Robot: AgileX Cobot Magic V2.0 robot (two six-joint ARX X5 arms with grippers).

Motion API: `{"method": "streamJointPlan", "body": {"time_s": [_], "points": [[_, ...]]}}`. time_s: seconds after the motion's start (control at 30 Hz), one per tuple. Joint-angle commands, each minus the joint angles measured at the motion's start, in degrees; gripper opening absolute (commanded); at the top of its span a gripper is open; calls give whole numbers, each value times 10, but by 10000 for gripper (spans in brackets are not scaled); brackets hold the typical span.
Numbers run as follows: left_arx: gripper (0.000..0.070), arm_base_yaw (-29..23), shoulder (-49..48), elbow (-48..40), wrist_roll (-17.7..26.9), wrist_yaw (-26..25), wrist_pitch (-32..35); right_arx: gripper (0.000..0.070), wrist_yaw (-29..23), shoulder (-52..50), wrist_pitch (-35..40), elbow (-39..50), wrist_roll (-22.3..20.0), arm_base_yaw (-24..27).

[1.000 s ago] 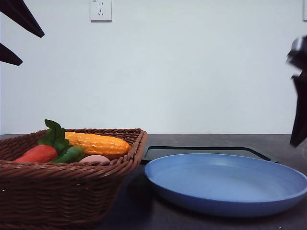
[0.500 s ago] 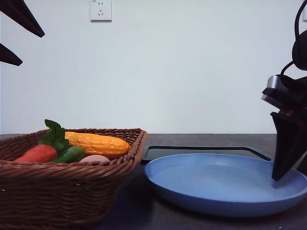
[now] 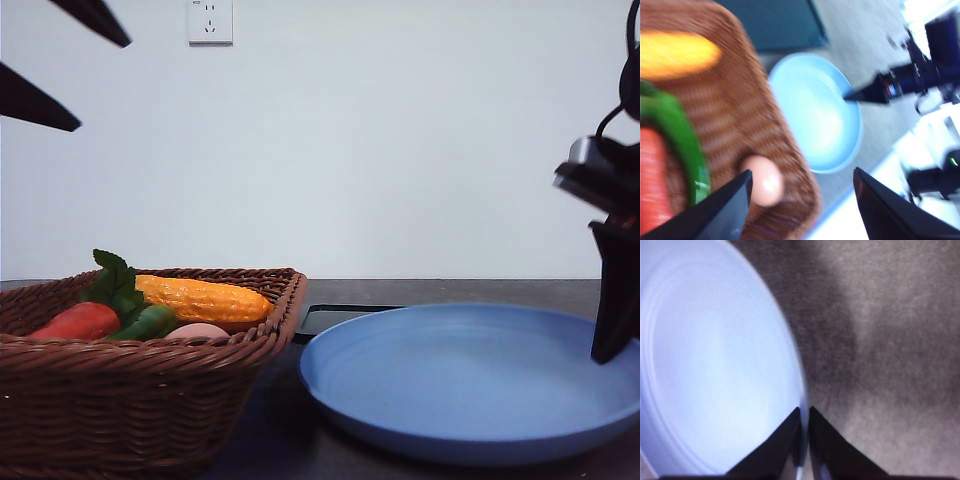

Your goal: Transfer egg from basket to plate and serve

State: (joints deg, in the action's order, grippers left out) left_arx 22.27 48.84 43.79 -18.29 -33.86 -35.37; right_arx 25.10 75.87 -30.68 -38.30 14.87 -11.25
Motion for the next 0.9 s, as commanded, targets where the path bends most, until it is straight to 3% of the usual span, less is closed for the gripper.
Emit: {"method": "streamJointPlan", "body": {"time_s": [0.0, 0.17, 0.43, 0.87], "points": [[415, 26, 10, 9, -22, 22, 7, 0, -1, -12, -7, -2, -3, -2], [415, 112, 45, 10, -29, 124, 7, 0, -15, -62, -20, -2, -3, -2], [413, 208, 150, 36, -39, 238, 7, 0, -17, -107, -39, -2, -3, -2], [410, 235, 296, 80, -46, 253, 3, 0, -18, -116, -54, -2, -5, -2]]}}
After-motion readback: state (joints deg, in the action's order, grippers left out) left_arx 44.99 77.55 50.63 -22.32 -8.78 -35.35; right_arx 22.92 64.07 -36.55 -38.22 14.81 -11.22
